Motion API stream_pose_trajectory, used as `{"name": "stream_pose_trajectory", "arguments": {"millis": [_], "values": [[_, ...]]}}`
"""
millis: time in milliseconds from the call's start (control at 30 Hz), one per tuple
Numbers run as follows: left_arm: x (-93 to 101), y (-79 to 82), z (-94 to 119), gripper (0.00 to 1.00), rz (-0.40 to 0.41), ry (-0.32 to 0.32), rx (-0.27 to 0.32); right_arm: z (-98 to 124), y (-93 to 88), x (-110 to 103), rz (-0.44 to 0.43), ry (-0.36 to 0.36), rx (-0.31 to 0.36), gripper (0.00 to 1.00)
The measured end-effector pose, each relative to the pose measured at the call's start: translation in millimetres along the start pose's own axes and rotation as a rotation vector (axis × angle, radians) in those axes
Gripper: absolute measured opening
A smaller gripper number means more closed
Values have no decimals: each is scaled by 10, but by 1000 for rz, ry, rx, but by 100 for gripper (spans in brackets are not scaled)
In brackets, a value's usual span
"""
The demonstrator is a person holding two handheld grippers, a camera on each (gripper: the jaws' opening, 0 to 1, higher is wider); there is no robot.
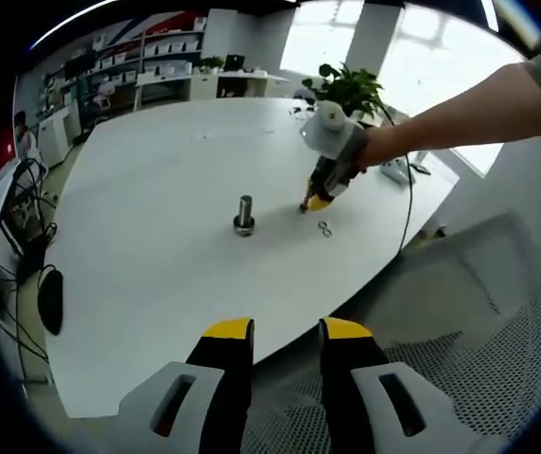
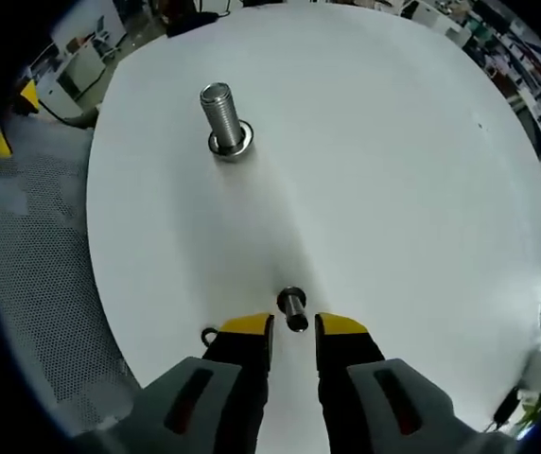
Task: Place the washer onto the threaded stud by aligning its center hole with the stud, sliding it down to the base, and recovering from edge contact or off-axis alignment until the washer reaches the visible bottom stop.
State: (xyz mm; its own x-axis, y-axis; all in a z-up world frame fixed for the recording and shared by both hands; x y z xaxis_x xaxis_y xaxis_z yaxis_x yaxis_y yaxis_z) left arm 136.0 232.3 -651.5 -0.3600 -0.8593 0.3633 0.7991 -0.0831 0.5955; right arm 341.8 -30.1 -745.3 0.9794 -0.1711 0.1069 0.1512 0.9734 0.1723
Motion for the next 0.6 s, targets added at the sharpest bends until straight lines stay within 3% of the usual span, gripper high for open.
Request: {"name": "stream_pose_trajectory", "arguments": {"millis": [233,600], "values": [[0,6,5,25,-1,-2,6,65,-77,-73,-39,-16,-5,21],[-9,4,6,26,-3,2,5,-76,-88,-322,-101,35,-3,21]]}}
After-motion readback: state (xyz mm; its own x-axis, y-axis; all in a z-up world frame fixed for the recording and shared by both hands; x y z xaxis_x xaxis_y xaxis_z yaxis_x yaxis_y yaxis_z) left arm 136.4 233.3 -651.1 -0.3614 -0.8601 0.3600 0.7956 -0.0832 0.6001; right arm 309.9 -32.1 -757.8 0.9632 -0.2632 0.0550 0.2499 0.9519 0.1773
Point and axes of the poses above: the point that each gripper's makers call its tool centre point, and the gripper's own axes: z roughly backward along the fingers, x roughly to its right, y roughly out of its top, the point moved 8 cm from there along z, roughly backward along the fingers, and after that the axes turned 13 degrees about z, right-handed, at the moved point
